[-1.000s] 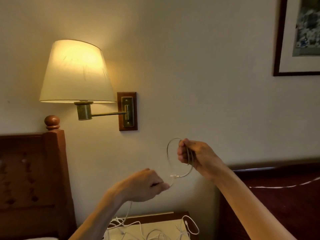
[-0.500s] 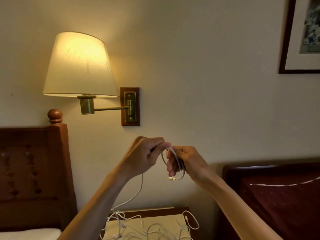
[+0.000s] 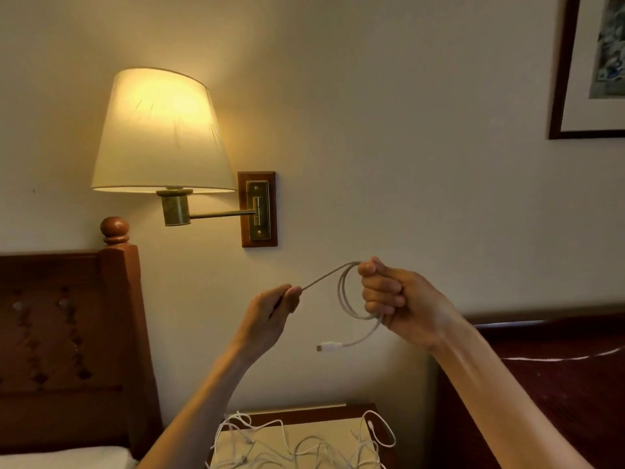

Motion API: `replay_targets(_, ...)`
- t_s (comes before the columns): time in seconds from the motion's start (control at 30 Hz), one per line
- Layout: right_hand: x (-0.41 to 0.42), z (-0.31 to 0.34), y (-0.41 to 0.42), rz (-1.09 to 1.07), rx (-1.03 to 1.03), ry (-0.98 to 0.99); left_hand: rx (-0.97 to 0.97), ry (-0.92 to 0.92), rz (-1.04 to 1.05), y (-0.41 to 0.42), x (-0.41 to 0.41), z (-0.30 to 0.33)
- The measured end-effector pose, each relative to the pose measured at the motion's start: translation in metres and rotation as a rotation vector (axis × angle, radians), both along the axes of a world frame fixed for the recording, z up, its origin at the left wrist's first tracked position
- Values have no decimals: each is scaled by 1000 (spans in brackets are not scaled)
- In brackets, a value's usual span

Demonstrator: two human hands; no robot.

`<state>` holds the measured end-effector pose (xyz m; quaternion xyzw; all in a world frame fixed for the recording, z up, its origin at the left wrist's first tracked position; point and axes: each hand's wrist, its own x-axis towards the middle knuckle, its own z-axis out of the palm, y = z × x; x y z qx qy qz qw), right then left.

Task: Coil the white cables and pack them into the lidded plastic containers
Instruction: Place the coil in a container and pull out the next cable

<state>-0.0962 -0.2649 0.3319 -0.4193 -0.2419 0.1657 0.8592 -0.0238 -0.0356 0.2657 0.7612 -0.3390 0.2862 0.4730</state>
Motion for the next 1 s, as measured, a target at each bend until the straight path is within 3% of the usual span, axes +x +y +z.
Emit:
replay_targets(0.07,1,11,-16,-24,58,16,3,61,40,13,9,-26)
replay_targets(0.17,6,20,-27,-182,-39,-5,139,134,99,23,17,-50)
replay_targets(0.3,13,14,-11,-425,-233,-118,642,120,15,5,-14,-11)
replay_targets(0.43,11,4,12,-589,-437,-301,814,89,-119,-17,-43,36)
replay_targets(0.57,12,-7,25,-586,-573,-410,782,17,-225,-27,-58,56)
replay_targets(0.7,10,-14,28,-617,-730,-482,644,-230,-138,-29,-62,71)
replay_targets(0.83,5,-18,27,-553,-717,-439,498,-406,12,-23,-48,73)
replay_targets(1.0,-5,-18,23,-345,-550,-263,338,-378,31,-24,-27,53)
